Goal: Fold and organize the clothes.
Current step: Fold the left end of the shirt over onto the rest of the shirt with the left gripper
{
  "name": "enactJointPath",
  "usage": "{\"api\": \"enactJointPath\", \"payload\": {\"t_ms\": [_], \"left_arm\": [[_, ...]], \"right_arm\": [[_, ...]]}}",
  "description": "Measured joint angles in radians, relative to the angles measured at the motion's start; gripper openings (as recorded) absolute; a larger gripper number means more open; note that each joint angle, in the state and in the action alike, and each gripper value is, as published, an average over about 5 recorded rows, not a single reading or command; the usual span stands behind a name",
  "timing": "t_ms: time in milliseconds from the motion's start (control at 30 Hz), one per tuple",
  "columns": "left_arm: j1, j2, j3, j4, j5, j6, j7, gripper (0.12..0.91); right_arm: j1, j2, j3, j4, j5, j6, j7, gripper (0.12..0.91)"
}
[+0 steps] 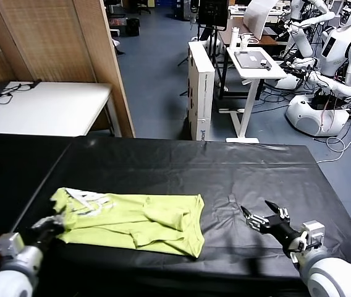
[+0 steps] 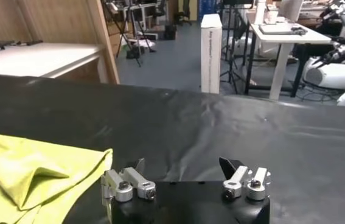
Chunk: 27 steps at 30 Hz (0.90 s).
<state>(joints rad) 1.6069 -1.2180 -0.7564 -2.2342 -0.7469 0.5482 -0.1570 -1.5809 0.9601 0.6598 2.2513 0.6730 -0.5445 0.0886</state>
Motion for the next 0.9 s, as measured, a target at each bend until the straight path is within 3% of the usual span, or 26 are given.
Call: {"api": "enactJointPath", "payload": {"t_ms": [200,467,900], "left_arm": [[-0.036,-0.072,0.173,-0.064,-0.034,0.024,-0.047,0.181],[-0.068,-0.128,0.362,-0.065,0.018,0.011,-0.05,0.181],[-0.136,-0.206,0.504,0.01,0.055,0.002,-0.046,0.181]], "right_arm": [[-0.001,0.016,0.001,-0.013,-0.019,0.006,-0.004,0.907],[-0.002,0.033,-0.007,-0.023,-0.042,0.011,-0.008,0.907],[0.012,0.039,-0.032,-0.033,-0.064,0.007,-0.007,0.907]]}}
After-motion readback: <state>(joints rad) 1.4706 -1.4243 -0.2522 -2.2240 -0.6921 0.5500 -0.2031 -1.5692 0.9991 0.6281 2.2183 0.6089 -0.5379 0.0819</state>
